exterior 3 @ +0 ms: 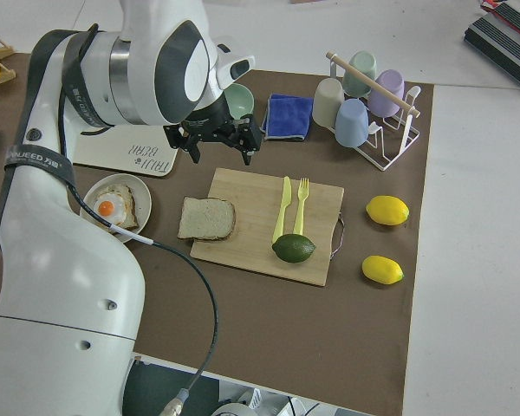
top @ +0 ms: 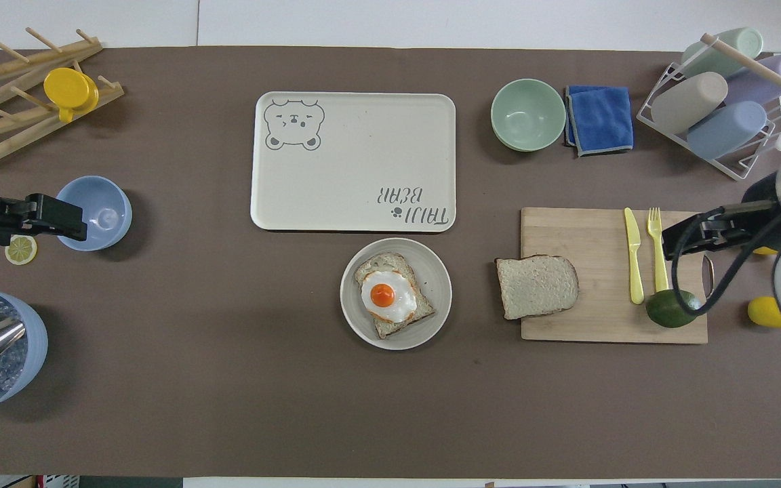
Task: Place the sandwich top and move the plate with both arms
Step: 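Reach the right gripper toward the bread slice on the wooden board, then grasp the bread slice with the right gripper and lift it toward the plate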
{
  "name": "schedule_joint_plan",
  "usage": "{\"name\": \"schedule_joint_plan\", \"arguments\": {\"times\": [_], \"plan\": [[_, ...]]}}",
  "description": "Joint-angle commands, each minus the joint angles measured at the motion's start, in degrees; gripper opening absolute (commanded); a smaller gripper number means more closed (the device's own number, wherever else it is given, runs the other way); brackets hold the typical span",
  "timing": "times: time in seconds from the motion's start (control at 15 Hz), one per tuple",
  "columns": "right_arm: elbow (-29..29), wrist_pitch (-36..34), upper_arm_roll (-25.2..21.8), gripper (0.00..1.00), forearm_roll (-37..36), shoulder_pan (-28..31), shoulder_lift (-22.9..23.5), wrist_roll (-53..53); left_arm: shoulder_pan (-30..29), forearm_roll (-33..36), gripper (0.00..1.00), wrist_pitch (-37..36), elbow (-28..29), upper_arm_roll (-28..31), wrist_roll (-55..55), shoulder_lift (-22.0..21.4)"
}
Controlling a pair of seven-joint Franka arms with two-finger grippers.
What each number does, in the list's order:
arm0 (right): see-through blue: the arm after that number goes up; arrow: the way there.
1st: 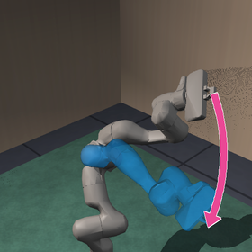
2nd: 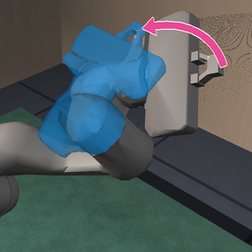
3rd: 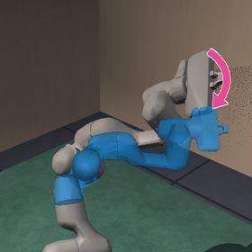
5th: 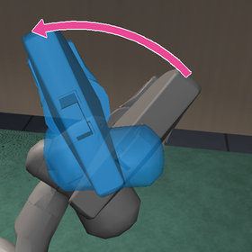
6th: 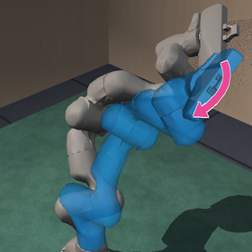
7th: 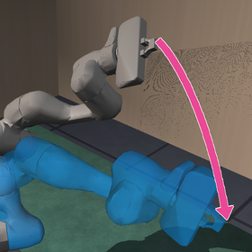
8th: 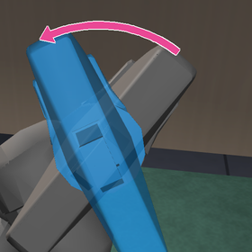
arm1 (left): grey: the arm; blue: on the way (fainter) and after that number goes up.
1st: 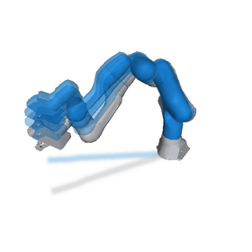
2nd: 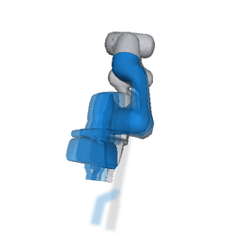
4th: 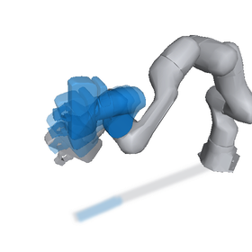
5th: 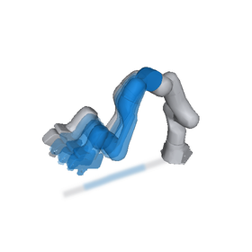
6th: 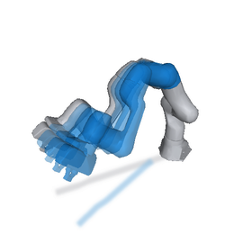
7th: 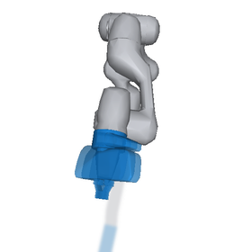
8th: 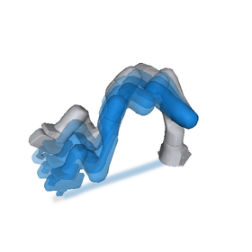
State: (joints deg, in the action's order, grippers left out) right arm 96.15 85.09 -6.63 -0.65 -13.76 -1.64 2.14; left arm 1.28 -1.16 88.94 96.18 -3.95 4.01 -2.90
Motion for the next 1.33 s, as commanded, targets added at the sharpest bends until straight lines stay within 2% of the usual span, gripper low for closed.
{"name": "schedule_joint_plan", "arguments": {"times": [0.0,0.27,0.4,0.53,0.6,0.87,1.27], "plan": [[1.58,4.8,-0.05,1.0,0.3,-9.06,2.41,6.37,-0.58,0.99,1.0,-0.34,0.32,-0.53,-0.32,-0.53],[2.46,14.91,-0.05,1.0,-0.67,-18.31,10.85,16.91,-0.58,0.99,1.0,-0.34,0.32,-0.53,-0.32,-0.53],[8.14,21.14,-0.14,1.0,-1.02,-18.33,11.31,17.64,-0.58,1.07,1.0,-0.34,0.32,-0.53,-0.32,-0.53],[9.23,21.26,-0.05,1.0,-8.45,-18.59,14.71,17.72,-0.58,1.07,1.0,-0.34,0.32,-0.53,-0.32,-0.53],[8.88,21.17,-0.05,1.0,-9.8,-18.5,15.78,18.25,-0.58,1.07,1.0,-0.34,0.32,-0.62,-0.32,-0.53],[10.11,21.53,0.12,1.0,-9.72,-18.67,18.86,21.59,-0.58,0.99,1.0,-0.34,0.32,-0.62,-0.32,-0.53],[14.58,22.84,0.21,1.0,-9.72,-18.94,19.57,21.86,-0.58,0.99,1.0,-0.34,0.32,-0.53,-0.32,-0.53]]}}
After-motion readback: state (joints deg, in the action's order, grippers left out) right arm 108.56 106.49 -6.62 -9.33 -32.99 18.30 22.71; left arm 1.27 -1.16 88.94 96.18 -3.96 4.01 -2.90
